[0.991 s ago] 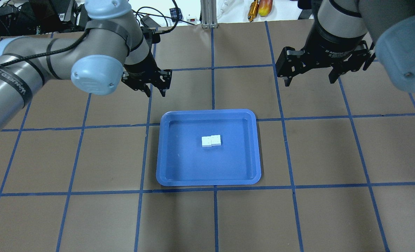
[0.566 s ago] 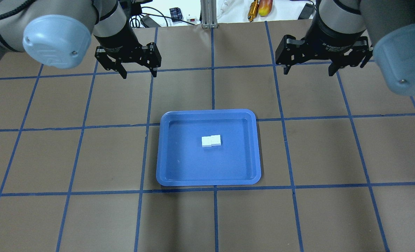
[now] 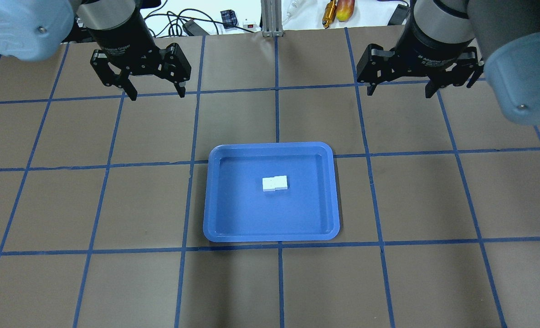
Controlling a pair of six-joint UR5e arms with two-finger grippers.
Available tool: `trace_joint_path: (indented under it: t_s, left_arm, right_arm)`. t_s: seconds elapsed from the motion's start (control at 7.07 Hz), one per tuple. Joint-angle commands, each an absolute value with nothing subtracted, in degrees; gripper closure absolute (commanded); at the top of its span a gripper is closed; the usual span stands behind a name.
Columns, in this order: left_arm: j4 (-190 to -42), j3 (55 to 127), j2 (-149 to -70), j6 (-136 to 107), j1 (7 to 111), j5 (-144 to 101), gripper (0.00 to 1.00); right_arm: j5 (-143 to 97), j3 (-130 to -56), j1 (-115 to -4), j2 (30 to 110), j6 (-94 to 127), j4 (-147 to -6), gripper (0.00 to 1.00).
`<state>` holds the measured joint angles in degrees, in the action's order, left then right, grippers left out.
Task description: Assemble white blocks and place on blue tray
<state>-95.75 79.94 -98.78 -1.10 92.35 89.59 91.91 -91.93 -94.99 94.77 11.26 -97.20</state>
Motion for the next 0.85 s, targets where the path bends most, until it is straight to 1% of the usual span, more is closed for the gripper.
trace_joint_path:
  t_s: [0.0,0.14,0.28,0.71]
  left_arm:
    - [-96.8,78.7,-96.8,0.4,91.6,92.2,0.00]
    - [-94.1,79.2,-97.2,-0.5,92.5,91.6,0.00]
    - [-93.8,79.5,-95.7,0.3,92.6,91.7,0.00]
    - [-93.4,80.0,-95.6,0.3,92.6,91.6,0.00]
  right_arm:
    - [91.8,-91.9,-95.0,94.7,11.2,-97.2,0.00]
    - [91.8,-91.9,-95.0,94.7,11.2,-97.2,0.00]
    - [91.8,-91.9,-95.0,94.7,11.3,-97.2,0.00]
    - [91.8,-91.9,-95.0,94.7,11.4,-97.2,0.00]
